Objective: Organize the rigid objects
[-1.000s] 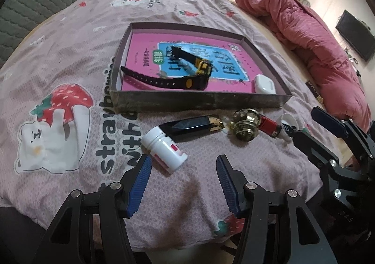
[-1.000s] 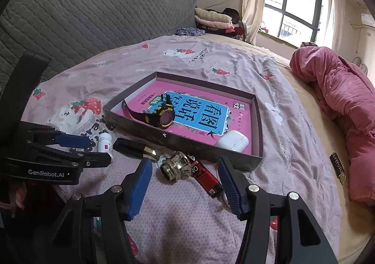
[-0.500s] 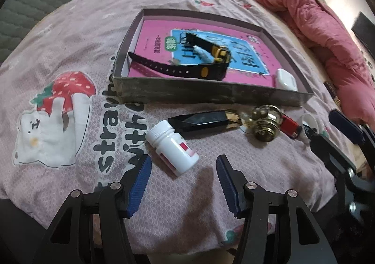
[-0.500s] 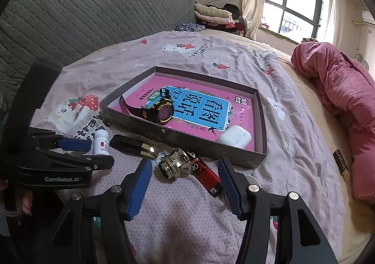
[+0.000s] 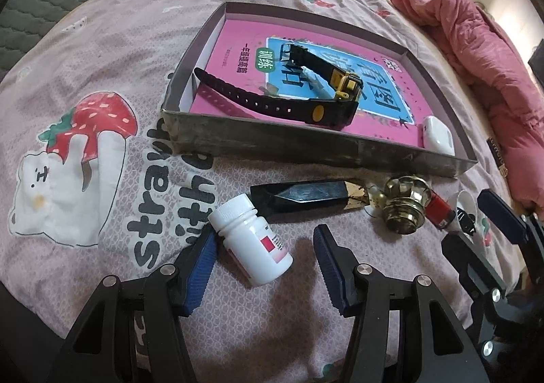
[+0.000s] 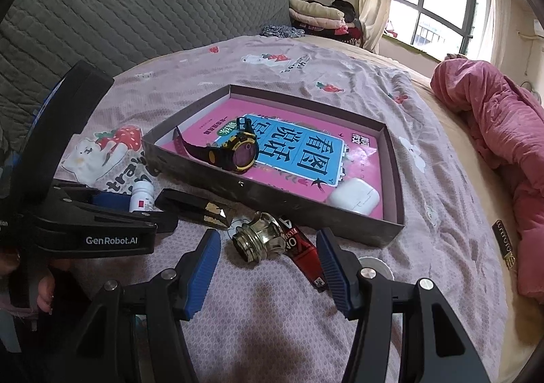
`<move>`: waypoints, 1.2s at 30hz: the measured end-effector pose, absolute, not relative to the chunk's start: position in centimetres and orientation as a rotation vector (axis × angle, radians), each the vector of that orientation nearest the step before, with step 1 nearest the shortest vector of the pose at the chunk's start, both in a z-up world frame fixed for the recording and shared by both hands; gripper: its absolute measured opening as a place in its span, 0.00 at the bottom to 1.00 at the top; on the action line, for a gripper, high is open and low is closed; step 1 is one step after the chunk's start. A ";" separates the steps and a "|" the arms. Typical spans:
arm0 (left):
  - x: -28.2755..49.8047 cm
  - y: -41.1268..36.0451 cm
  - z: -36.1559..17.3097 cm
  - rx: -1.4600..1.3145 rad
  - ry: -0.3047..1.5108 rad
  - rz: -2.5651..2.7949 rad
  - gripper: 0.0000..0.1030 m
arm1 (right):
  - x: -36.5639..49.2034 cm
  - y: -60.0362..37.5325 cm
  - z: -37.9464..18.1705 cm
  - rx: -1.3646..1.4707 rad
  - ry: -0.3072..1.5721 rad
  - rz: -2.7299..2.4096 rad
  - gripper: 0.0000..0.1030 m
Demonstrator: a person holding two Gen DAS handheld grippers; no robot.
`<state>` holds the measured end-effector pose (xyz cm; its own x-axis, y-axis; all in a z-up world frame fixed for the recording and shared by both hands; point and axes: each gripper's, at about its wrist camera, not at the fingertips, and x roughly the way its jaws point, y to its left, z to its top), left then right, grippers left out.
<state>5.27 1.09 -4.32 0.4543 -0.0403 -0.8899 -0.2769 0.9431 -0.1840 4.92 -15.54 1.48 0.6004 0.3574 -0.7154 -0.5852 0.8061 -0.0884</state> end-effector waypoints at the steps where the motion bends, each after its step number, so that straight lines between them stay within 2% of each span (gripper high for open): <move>1: 5.3 1.2 -4.4 -0.325 1.097 0.147 0.57 | 5.1 -15.5 1.4 -0.329 0.749 0.559 0.56; 14: 4.8 2.2 -4.6 -0.359 1.111 0.114 0.57 | 7.6 -15.9 0.1 -0.264 0.822 0.602 0.56; 36: 2.6 4.7 -4.0 -0.398 1.120 0.131 0.57 | 7.5 -13.4 -1.4 -0.351 0.852 0.700 0.56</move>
<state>2.63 4.65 -4.05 0.4367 -0.0952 -0.8946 -0.2999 0.9221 -0.2445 7.47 -13.44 -1.39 0.4572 0.4199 -0.7840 -0.6873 0.7262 -0.0118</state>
